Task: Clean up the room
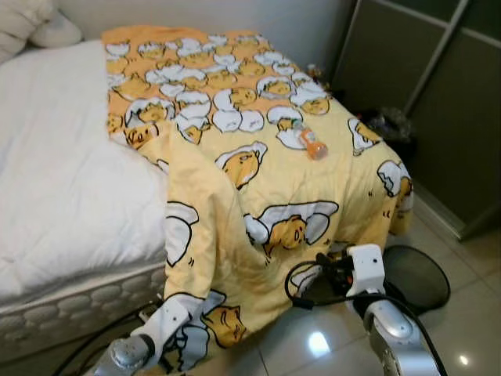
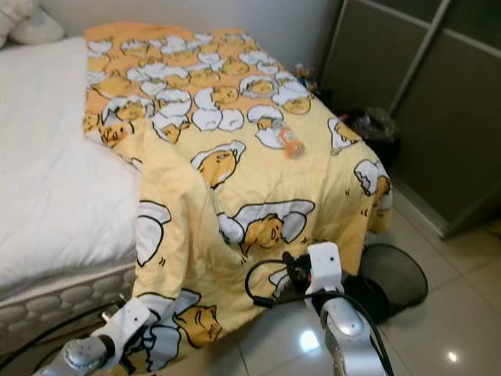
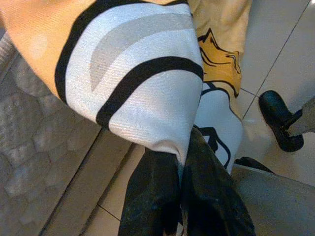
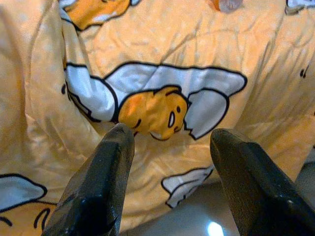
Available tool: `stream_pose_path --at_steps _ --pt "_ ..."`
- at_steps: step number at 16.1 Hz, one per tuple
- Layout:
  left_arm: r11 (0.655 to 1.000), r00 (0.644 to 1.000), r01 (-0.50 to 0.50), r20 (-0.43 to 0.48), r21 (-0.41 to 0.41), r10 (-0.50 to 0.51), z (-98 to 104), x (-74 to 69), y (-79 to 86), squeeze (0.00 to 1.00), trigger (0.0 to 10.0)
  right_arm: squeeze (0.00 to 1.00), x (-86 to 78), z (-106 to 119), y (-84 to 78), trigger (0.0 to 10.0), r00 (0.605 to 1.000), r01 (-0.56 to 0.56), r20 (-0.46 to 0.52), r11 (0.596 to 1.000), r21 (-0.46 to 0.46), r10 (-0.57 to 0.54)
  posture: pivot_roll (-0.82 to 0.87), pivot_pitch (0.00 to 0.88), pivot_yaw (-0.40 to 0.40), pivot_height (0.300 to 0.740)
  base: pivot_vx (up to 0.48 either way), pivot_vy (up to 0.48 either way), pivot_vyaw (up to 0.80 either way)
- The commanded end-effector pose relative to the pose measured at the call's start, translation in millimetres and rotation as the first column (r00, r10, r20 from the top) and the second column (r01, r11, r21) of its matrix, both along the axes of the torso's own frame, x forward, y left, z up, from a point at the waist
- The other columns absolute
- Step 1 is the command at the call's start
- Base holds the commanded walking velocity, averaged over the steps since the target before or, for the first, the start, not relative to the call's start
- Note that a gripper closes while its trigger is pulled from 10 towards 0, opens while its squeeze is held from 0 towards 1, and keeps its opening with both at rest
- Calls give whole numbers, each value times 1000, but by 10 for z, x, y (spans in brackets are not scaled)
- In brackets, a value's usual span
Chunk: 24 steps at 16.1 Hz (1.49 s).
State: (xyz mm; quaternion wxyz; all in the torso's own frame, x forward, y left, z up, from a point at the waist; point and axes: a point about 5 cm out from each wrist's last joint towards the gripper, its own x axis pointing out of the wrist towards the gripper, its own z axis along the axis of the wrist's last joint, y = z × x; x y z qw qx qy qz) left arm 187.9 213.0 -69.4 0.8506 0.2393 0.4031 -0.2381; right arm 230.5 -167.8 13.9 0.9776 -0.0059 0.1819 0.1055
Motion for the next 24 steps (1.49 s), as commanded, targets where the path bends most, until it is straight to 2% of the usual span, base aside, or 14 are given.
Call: stream_pose_path --at_steps 1,3,5,6,8,12,13,16,17,18,20,21,22,24 --pt "1000 1000 -24 10 -15 24 14 28 -2 0 10000 0 17 4 -23 10000 1000 -5 8 1000 -13 5 -47 0 -64 740 -480 0 0" --pt "1000 1000 -7 -7 -15 7 -14 -30 -11 0 10000 0 15 -8 -28 10000 1000 -12 5 1000 -16 12 -47 0 -68 740 -480 0 0" --pt "1000 999 4 -32 -24 -5 -40 -58 -53 0 10000 0 16 -14 -34 10000 1000 -16 2 1000 -17 16 -47 0 -76 740 0 0 0" --pt "999 998 41 -44 -17 -41 -58 -70 -113 0 10000 0 17 -15 -39 10000 1000 -19 1 1000 -20 19 -48 0 -79 740 0 0 0" --pt "977 965 212 -160 5 -209 -172 -214 -343 0 10000 0 19 -17 -55 10000 1000 -30 -4 999 -30 30 -52 0 -82 740 0 0 0" --pt "980 957 197 -214 -16 -196 -219 -289 -408 0 10000 0 23 -21 -69 10000 1000 -31 -6 999 -34 30 -61 0 -80 740 0 0 0" --pt "982 950 185 -253 -23 -185 -247 -332 -448 0 10000 0 18 -27 -69 10000 999 -32 -7 999 -36 32 -62 0 -79 740 0 0 0" --pt "978 943 202 -279 53 -179 -296 -428 -401 0 10000 0 9 -38 -55 10000 999 -36 -11 999 -36 35 -63 0 -76 740 0 0 0" --pt "969 922 236 -333 76 -199 -333 -532 -355 0 10000 0 1 -43 -49 10000 999 -38 -13 999 -35 37 -65 0 -74 740 0 0 0" --pt "961 886 263 -415 83 -206 -379 -700 -287 0 10000 0 -13 -55 -47 10000 999 -40 -18 999 -34 39 -61 0 -73 740 0 0 0" --pt "978 848 211 -496 -11 -188 -424 -908 -325 0 10000 0 -39 -81 -60 10000 999 -42 -31 998 -36 41 -60 0 -74 740 0 0 0" --pt "978 834 205 -516 -41 -197 -435 -965 -355 0 10000 0 -45 -87 -68 10000 999 -42 -34 998 -37 41 -59 0 -76 740 0 0 0" --pt "894 715 447 -596 -14 -367 -481 -1233 -313 0 10000 0 -54 -98 -69 10000 998 -47 -42 998 -41 45 -58 0 -80 740 0 0 0" --pt "841 666 539 -628 34 -401 -496 -1354 -222 0 10000 0 -49 -98 -59 10000 998 -51 -43 998 -43 49 -61 0 -80 740 0 0 0"
